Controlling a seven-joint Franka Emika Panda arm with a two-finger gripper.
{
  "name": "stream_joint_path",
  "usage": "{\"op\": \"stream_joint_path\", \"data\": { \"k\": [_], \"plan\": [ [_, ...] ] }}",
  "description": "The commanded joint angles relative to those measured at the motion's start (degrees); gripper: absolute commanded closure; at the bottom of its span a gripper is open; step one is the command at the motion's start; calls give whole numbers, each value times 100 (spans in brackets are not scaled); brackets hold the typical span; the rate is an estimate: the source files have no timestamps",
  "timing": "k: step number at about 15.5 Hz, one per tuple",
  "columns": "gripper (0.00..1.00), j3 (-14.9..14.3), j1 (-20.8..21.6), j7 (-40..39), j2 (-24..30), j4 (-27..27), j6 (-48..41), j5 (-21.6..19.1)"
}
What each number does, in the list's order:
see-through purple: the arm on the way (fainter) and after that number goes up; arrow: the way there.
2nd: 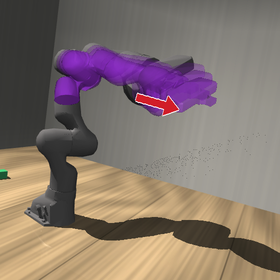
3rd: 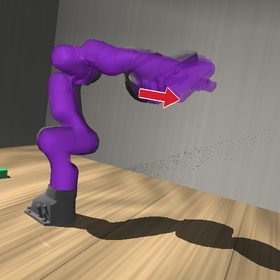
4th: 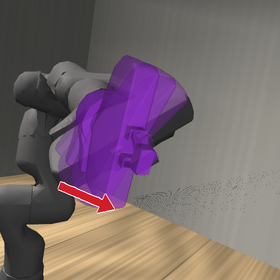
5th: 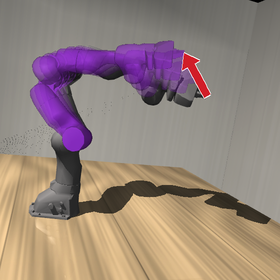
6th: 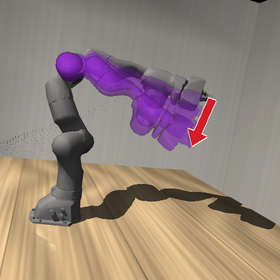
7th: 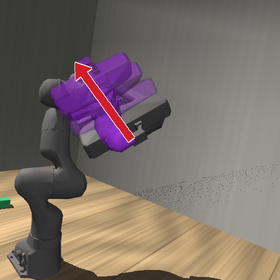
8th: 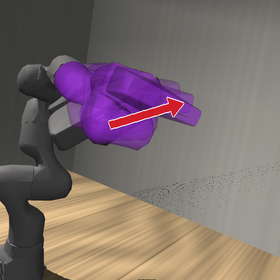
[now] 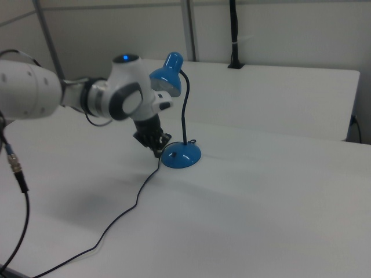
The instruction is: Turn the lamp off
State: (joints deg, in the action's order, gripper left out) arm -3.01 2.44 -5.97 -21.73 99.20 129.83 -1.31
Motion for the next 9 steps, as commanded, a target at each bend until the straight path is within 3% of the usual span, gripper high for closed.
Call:
{"op": "stream_joint_path", "data": {
  "k": [1,2,3,4,9],
  "plan": [
    [80,-33,81,175,1054,267,-1684,78],
    [54,-33,81,175,1248,258,-2071,78],
    [8,-33,81,245,1441,249,-2415,69],
    [0,-15,81,376,1643,240,-2731,78],
    [0,2,-7,1562,1909,-514,-3771,174]
  ]
}}
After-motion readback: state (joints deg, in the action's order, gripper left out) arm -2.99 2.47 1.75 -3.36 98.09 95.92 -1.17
